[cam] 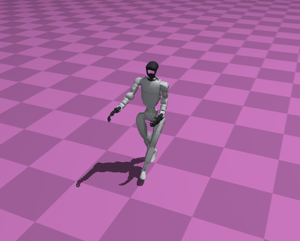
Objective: Walk run
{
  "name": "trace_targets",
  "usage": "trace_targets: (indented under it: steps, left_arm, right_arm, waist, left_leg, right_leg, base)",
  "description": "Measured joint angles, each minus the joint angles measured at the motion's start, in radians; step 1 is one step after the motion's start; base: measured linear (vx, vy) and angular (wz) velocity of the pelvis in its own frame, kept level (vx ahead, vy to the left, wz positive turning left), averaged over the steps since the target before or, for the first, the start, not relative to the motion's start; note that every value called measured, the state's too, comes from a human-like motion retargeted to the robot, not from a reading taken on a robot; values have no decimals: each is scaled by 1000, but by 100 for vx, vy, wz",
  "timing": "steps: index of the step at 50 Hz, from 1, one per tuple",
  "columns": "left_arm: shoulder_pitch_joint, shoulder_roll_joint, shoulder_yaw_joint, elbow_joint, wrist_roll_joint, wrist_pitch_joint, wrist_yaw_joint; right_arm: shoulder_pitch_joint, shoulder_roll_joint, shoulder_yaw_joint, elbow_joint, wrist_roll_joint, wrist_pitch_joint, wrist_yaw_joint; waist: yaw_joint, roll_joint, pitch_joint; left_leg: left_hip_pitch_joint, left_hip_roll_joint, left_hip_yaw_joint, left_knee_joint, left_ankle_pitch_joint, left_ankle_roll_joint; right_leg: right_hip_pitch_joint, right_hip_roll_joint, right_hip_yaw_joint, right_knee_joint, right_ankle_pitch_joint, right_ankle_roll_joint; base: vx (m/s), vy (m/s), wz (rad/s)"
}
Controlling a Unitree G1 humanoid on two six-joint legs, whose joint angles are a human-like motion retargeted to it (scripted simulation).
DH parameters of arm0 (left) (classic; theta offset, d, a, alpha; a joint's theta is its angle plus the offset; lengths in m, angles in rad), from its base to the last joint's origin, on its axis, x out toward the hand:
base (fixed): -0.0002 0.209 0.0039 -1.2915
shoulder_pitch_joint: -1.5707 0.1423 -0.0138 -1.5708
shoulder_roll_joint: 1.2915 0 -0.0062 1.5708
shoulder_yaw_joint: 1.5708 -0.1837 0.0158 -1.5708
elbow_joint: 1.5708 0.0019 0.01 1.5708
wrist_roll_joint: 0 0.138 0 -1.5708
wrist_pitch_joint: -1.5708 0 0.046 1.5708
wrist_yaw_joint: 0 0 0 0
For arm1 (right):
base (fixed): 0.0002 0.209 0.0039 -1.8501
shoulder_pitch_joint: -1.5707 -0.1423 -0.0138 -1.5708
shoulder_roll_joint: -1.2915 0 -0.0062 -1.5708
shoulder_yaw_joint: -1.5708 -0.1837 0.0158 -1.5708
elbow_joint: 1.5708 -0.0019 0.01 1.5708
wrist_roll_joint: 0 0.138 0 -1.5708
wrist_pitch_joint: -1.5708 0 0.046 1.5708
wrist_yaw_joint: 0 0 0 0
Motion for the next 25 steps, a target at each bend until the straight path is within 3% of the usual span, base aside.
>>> trace_targets:
  steps: [3, 5, 7, 8, 10, 13, 17, 20, 22, 23, 24, 25]
  left_arm:
    - [2, -22, 19, 13, -11, 1, 29]
    - [-20, -16, 31, 31, -60, 8, 19]
    - [-75, -21, 53, 64, -108, 32, -13]
    - [-95, -19, 53, 80, -125, 39, -18]
    - [-119, -20, 22, 100, -167, 42, 9]
    - [-127, -35, -12, 92, -207, 33, 43]
    - [-136, -24, -22, 46, -199, 33, 21]
    - [-136, -8, -16, 11, -189, 29, 2]
    - [-127, 5, -15, -4, -192, 24, 13]
    - [-119, 12, -14, -10, -195, 23, 23]
    - [-107, 14, -16, -11, -198, 22, 33]
    - [-94, 14, -19, -11, -200, 20, 41]
  right_arm:
    - [60, 29, 1, 50, 41, -20, -107]
    - [121, 66, -26, 104, 23, -30, -112]
    - [190, 85, -53, 180, -32, -13, -53]
    - [231, 97, -67, 229, -56, -2, -18]
    - [329, 100, -92, 345, -105, 17, 46]
    - [512, 97, -83, 509, -133, 46, 101]
    - [807, 165, -34, 584, -90, 86, 177]
    - [1010, 236, 0, 584, -65, 114, 272]
    - [1100, 276, 3, 584, -102, 123, 359]
    - [1135, 288, -12, 584, -144, 117, 414]
    - [1163, 293, -26, 584, -175, 108, 477]
    - [1188, 295, -39, 584, -199, 97, 544]
  waist:
    - [63, -25, -28]
    - [49, -6, -35]
    - [45, -14, 2]
    - [41, 20, 1]
    - [9, 89, 7]
    - [-25, 119, 15]
    - [-95, 138, 14]
    - [-139, 117, 32]
    - [-166, 108, 56]
    - [-168, 113, 65]
    - [-171, 116, 70]
    - [-174, 116, 75]
  left_leg:
    - [2, 20, -40, 82, 95, 75]
    - [-60, 39, -269, 214, 37, 59]
    - [-57, 48, -298, 346, -54, 1]
    - [-3, 119, -203, 344, -64, 6]
    - [120, 134, -222, 290, -91, 23]
    - [236, 40, -346, 201, -77, 54]
    - [360, 1, -439, 121, -80, 62]
    - [446, -32, -500, 107, -106, 62]
    - [508, -32, -555, 107, -120, 51]
    - [534, -16, -568, 107, -126, 41]
    - [560, -7, -582, 114, -131, 30]
    - [585, -2, -598, 125, -135, 17]
  right_leg:
    - [8, -16, 8, 135, 314, 231]
    - [-76, 62, -42, 309, 517, 268]
    - [-183, 63, -51, 620, 517, 268]
    - [-209, 130, 1, 625, 517, 268]
    - [-267, 212, 86, 638, 428, 268]
    - [-357, 49, 115, 638, 242, 266]
    - [-476, -167, 67, 444, 94, 125]
    - [-513, -240, 136, 185, 67, 57]
    - [-517, -232, 280, 29, 29, 27]
    - [-509, -215, 366, -45, 8, 25]
    - [-500, -211, 421, -103, -19, 94]
    - [-491, -214, 459, -154, -50, 199]
  base:
    - [124, -30, -81]
    - [137, -59, 14]
    - [91, -58, 79]
    - [108, -11, 126]
    - [123, 29, 171]
    - [100, 35, 180]
    - [94, -16, 193]
    - [87, -46, 173]
    - [83, -50, 139]
    - [80, -48, 93]
    - [101, -60, 80]
    - [104, -60, 73]
